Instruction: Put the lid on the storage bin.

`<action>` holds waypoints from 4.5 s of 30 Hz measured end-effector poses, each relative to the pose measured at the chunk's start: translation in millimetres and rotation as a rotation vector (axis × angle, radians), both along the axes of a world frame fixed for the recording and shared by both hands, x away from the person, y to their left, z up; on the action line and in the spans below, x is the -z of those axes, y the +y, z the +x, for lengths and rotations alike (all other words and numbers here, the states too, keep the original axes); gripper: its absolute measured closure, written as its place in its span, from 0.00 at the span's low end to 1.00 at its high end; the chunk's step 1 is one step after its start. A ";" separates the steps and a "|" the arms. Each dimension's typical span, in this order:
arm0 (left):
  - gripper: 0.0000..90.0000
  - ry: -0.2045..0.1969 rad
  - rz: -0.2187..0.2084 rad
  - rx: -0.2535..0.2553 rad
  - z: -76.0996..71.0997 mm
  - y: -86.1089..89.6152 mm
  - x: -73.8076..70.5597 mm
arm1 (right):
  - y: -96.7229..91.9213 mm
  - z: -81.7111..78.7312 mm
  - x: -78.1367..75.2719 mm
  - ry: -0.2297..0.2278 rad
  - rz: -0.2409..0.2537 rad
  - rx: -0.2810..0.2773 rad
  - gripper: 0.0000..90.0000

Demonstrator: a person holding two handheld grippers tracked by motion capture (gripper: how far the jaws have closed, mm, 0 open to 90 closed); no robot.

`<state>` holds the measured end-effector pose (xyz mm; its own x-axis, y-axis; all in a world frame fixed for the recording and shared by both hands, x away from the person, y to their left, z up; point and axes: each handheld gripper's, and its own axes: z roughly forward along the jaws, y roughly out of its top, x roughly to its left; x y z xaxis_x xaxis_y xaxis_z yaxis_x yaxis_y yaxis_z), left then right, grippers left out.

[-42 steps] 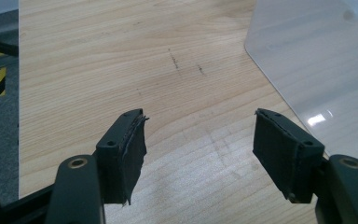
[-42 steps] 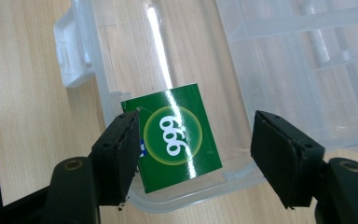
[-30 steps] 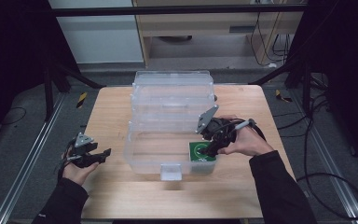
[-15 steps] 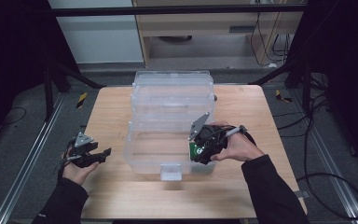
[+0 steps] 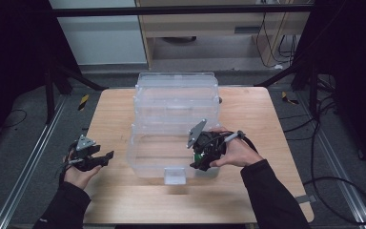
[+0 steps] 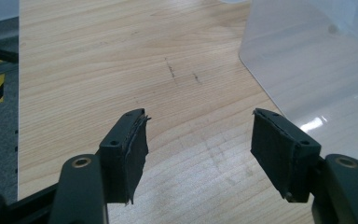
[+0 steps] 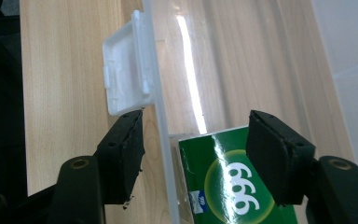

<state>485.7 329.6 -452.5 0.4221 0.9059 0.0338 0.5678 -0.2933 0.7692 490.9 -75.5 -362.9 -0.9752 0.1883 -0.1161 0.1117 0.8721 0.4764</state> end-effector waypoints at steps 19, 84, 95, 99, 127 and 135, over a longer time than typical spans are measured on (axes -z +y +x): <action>0.39 -0.008 -0.007 -0.001 0.2 0.6 -1.6 | 23.7 2.9 22.6 0.071 -0.033 -0.062 0.56; 0.43 -0.164 -0.045 0.264 23.5 -43.6 -97.2 | 32.7 4.8 41.7 0.166 -0.070 -0.078 0.75; 0.43 -0.182 -0.022 0.401 38.6 -60.7 -130.0 | 32.6 4.7 41.6 0.163 -0.072 -0.081 0.75; 0.44 -0.189 -0.015 0.451 43.7 -66.1 -139.3 | 32.6 4.6 41.6 0.164 -0.071 -0.083 0.75; 0.47 -0.180 0.138 0.697 83.7 -111.6 -173.5 | 32.6 3.9 41.5 0.153 -0.075 -0.097 0.75; 0.48 -0.150 0.215 0.714 96.8 -112.6 -179.7 | 32.3 3.8 41.7 0.147 -0.075 -0.104 0.75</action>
